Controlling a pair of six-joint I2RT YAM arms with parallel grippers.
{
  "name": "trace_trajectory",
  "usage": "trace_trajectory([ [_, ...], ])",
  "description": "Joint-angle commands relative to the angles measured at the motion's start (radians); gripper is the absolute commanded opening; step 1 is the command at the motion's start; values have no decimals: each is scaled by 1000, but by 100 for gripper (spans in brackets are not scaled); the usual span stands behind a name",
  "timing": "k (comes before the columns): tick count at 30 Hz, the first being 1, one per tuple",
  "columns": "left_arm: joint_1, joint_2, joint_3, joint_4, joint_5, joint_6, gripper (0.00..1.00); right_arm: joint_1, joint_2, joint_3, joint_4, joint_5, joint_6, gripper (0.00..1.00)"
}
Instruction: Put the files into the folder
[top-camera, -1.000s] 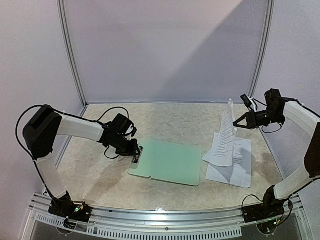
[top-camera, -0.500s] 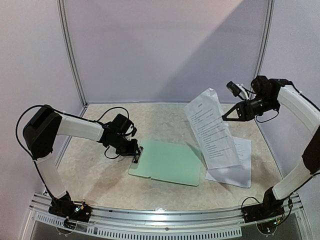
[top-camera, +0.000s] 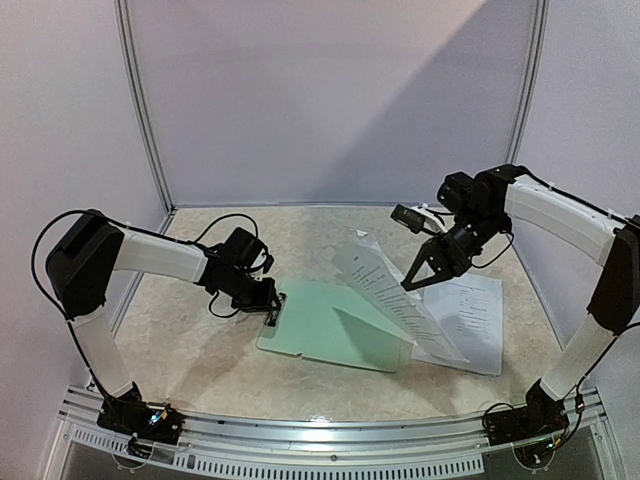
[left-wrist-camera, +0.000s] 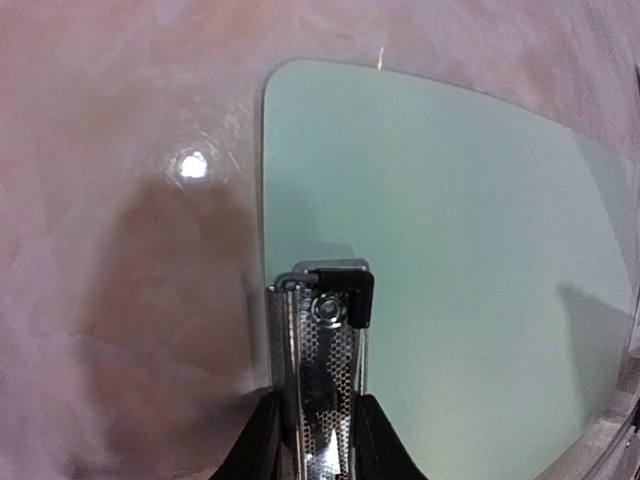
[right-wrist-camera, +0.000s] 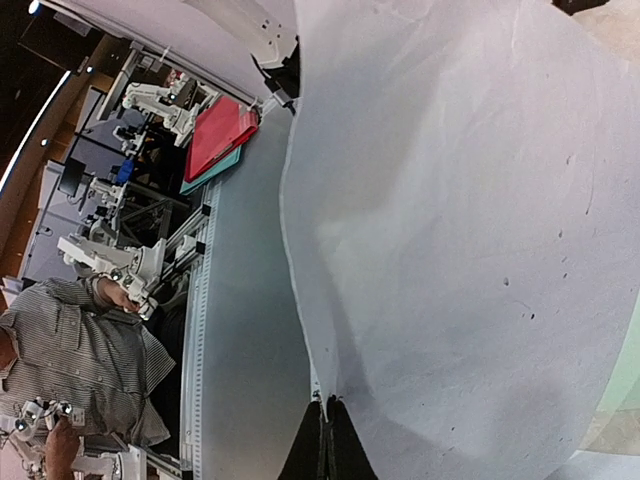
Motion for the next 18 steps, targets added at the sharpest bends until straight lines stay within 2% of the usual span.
trace_trajectory([
  [1, -5, 31, -33, -64, 38, -4, 0, 49, -28, -18, -91, -71, 1, 0],
  [8, -5, 32, -34, -66, 35, -8, 0, 82, -86, -28, -92, -152, 10, 0],
  [14, -6, 33, -39, -58, 37, -12, 0, 107, -47, 10, -91, -192, 39, 0],
  [16, -6, 35, -39, -56, 41, -10, 0, 141, -18, 27, -90, -154, 44, 0],
  [18, -6, 37, -41, -58, 41, -9, 0, 157, 56, 40, -75, -25, 55, 0],
])
